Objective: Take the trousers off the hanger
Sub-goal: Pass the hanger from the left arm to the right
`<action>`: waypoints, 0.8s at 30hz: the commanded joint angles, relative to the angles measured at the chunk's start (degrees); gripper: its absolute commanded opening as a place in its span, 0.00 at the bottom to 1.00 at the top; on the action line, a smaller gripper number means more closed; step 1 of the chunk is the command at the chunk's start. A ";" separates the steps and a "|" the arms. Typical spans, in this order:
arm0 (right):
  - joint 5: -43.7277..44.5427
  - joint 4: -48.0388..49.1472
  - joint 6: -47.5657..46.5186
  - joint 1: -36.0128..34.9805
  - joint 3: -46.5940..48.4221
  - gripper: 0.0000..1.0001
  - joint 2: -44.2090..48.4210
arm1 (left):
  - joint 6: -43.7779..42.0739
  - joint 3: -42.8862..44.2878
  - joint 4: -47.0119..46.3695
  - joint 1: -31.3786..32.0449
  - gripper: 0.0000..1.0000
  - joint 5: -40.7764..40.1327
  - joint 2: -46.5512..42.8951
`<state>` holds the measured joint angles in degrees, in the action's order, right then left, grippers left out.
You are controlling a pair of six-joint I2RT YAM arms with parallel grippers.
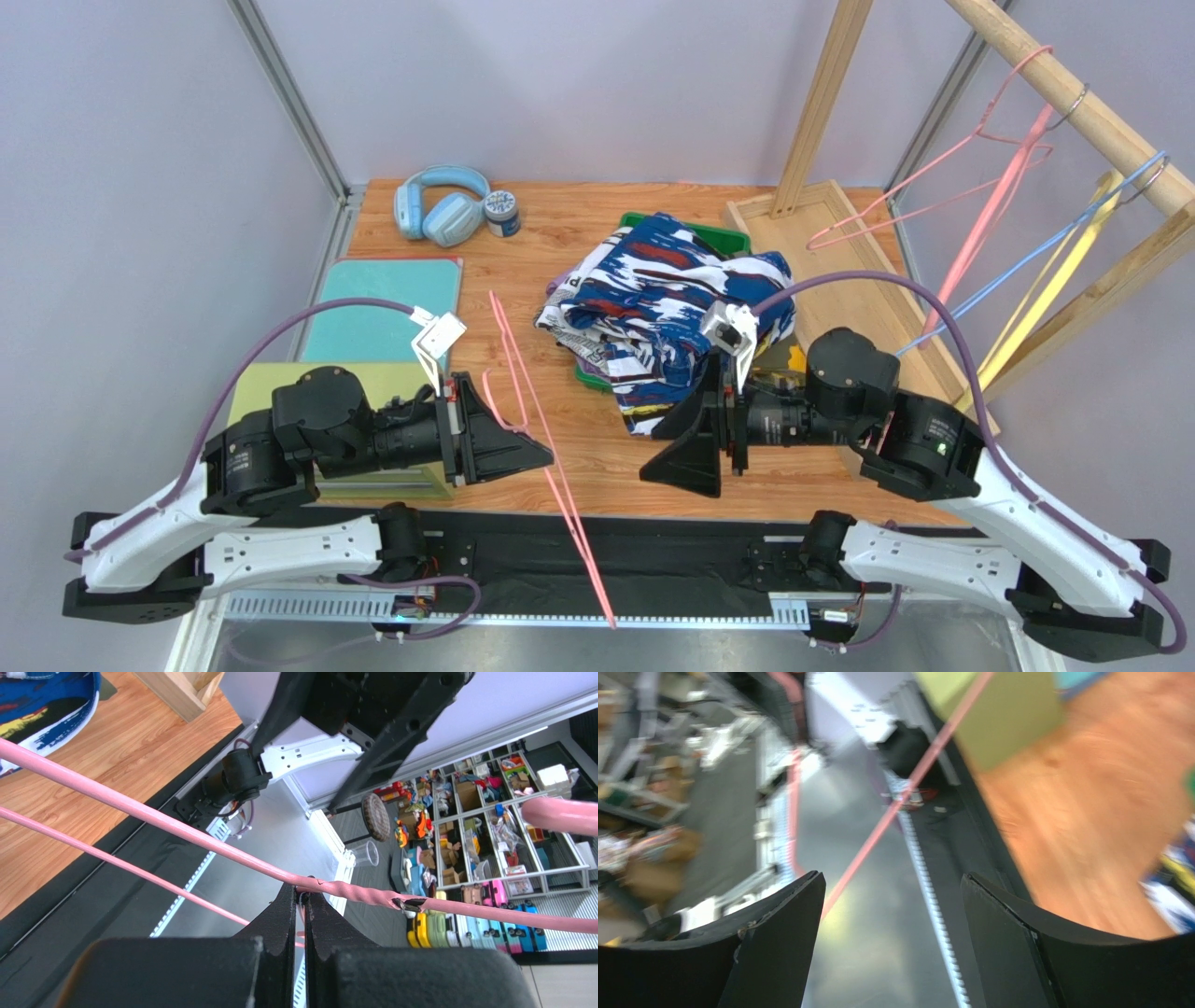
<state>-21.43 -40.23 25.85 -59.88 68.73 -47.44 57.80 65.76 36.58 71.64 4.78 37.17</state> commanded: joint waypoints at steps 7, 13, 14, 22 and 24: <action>-12.15 22.73 11.51 -7.96 -7.47 0.60 -1.51 | -0.32 2.27 -5.55 0.08 0.00 1.64 3.43; -8.02 25.37 11.60 -14.12 -7.03 0.57 -4.41 | -0.14 1.74 -6.08 0.08 0.00 1.55 4.14; -7.58 25.55 11.68 -14.65 -7.12 0.56 -4.68 | -0.14 1.74 -6.17 0.08 0.00 1.73 4.14; -5.11 28.01 13.00 -18.26 -8.61 0.40 -6.52 | -0.14 1.74 -7.04 0.08 0.00 2.25 4.32; -4.50 28.01 13.00 -18.52 -8.44 0.34 -6.79 | -0.14 1.83 -6.96 0.08 0.00 2.17 4.32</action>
<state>-27.99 -15.94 37.95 -77.62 60.29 -53.95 58.06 66.19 32.80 71.64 6.37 41.41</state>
